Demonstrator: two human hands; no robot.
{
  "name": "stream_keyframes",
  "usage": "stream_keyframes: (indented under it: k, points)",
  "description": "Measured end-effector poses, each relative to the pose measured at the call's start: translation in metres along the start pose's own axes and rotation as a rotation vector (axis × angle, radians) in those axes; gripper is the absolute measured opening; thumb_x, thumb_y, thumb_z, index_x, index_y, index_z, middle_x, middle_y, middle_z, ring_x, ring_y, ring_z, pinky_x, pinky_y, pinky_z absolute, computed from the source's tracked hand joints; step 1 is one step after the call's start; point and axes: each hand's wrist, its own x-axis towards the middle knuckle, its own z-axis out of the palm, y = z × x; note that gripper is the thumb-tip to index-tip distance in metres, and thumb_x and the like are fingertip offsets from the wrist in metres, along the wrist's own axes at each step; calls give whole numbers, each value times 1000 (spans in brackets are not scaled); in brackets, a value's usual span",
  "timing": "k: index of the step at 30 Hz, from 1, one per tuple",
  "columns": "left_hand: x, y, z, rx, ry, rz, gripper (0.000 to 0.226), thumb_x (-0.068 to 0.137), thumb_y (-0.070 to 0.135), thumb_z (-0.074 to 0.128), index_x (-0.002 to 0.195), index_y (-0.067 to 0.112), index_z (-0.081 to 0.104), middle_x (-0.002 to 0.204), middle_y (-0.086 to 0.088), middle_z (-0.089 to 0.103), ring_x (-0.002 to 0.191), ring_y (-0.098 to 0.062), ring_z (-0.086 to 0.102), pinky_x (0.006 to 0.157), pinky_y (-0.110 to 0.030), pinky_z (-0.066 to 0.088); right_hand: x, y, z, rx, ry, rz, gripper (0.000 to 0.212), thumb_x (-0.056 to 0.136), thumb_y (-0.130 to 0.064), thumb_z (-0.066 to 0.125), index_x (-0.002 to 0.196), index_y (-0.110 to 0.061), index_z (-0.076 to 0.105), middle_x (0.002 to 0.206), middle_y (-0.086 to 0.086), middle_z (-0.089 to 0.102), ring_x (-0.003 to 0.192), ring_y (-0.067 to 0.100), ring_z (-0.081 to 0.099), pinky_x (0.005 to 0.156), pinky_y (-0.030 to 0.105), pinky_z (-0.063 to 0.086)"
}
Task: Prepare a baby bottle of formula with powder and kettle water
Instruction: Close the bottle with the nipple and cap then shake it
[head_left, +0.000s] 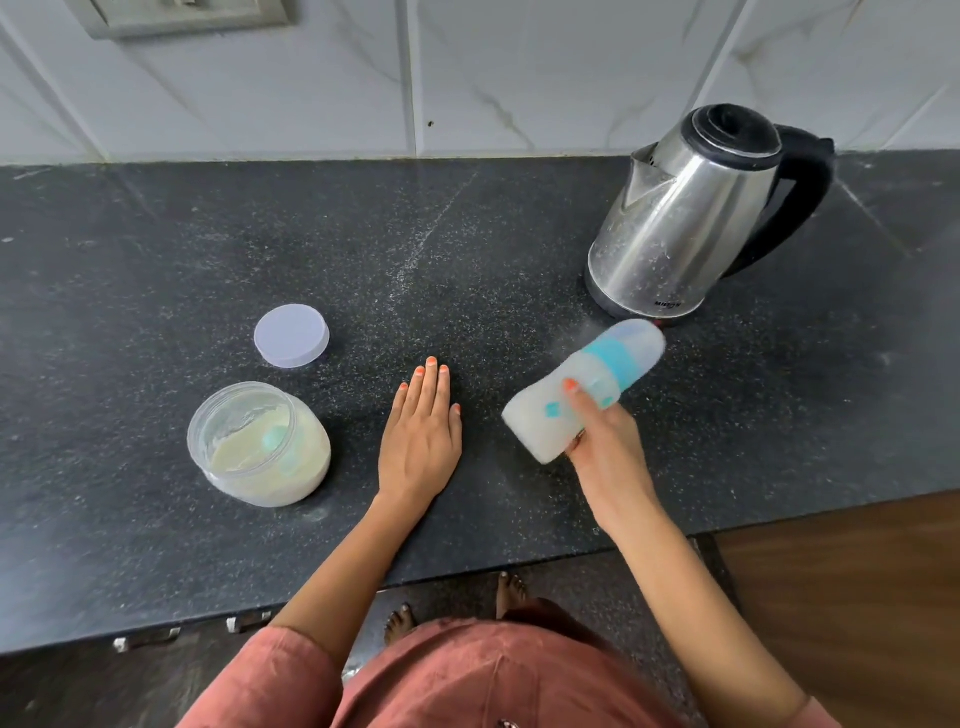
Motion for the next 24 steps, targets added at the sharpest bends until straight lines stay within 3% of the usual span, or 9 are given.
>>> stream_keyframes:
  k: [2, 4, 8, 9, 14, 16, 19, 21, 24]
  points:
    - [1, 0, 1, 2, -4, -1, 51, 101, 25, 26, 147, 7, 15, 156, -10, 13, 145, -21, 9, 115, -30, 0, -13, 8, -2, -294, -136, 60, 26, 59, -22, 72, 85, -18, 67, 78, -7, 74, 80, 10, 67, 71, 23, 56]
    - [3, 0, 1, 4, -6, 3, 51, 100, 25, 26, 147, 7, 15, 156, -9, 12, 145, -21, 10, 115, -30, -1, -15, 8, -5, -390, -169, 65, 28, 55, -19, 75, 82, -17, 68, 76, -5, 73, 79, 12, 66, 73, 25, 55]
    - [3, 1, 1, 6, 1, 6, 50, 101, 25, 26, 146, 6, 16, 156, -10, 14, 144, -22, 11, 115, -30, -1, 5, -2, -2, 59, 14, 7, 22, 72, -18, 65, 94, -18, 63, 86, -8, 73, 83, 7, 67, 75, 24, 56]
    - [2, 1, 2, 7, 0, 3, 51, 101, 25, 26, 146, 6, 16, 156, -10, 13, 144, -22, 11, 115, -30, -1, 6, -1, -1, 76, 25, -3, 20, 75, -17, 63, 96, -19, 62, 89, -8, 72, 85, 6, 67, 78, 24, 55]
    - [2, -1, 3, 18, 0, 0, 51, 101, 27, 24, 147, 8, 13, 156, -8, 11, 145, -20, 8, 115, -29, -3, -8, 6, -7, -425, -167, 70, 27, 57, -21, 76, 84, -18, 69, 83, -3, 74, 86, 15, 67, 78, 29, 55]
    - [3, 0, 2, 13, -1, 7, 51, 101, 26, 24, 147, 8, 14, 156, -9, 11, 145, -20, 9, 115, -29, -2, -2, 0, -9, -239, -116, 62, 29, 56, -23, 74, 84, -19, 69, 82, -4, 74, 83, 11, 68, 71, 25, 57]
    - [2, 1, 2, 6, 0, 7, 51, 101, 26, 24, 147, 7, 15, 156, -10, 12, 145, -21, 9, 116, -30, 0, 11, -4, -7, 159, 66, 43, 22, 74, -20, 64, 96, -19, 62, 92, -5, 72, 86, 7, 67, 70, 22, 57]
    - [0, 0, 2, 10, -4, -2, 51, 101, 26, 24, 147, 7, 14, 156, -9, 12, 145, -21, 9, 115, -30, -1, 7, 2, -6, 49, 36, 37, 21, 74, -19, 64, 95, -19, 62, 89, -6, 72, 86, 8, 67, 73, 22, 56]
    - [0, -1, 3, 22, -3, -7, 51, 101, 27, 23, 147, 8, 11, 156, -8, 10, 145, -20, 7, 115, -29, -3, -11, 11, -8, -367, -155, 114, 27, 57, -19, 75, 84, -18, 68, 80, -5, 74, 84, 14, 67, 73, 24, 56]
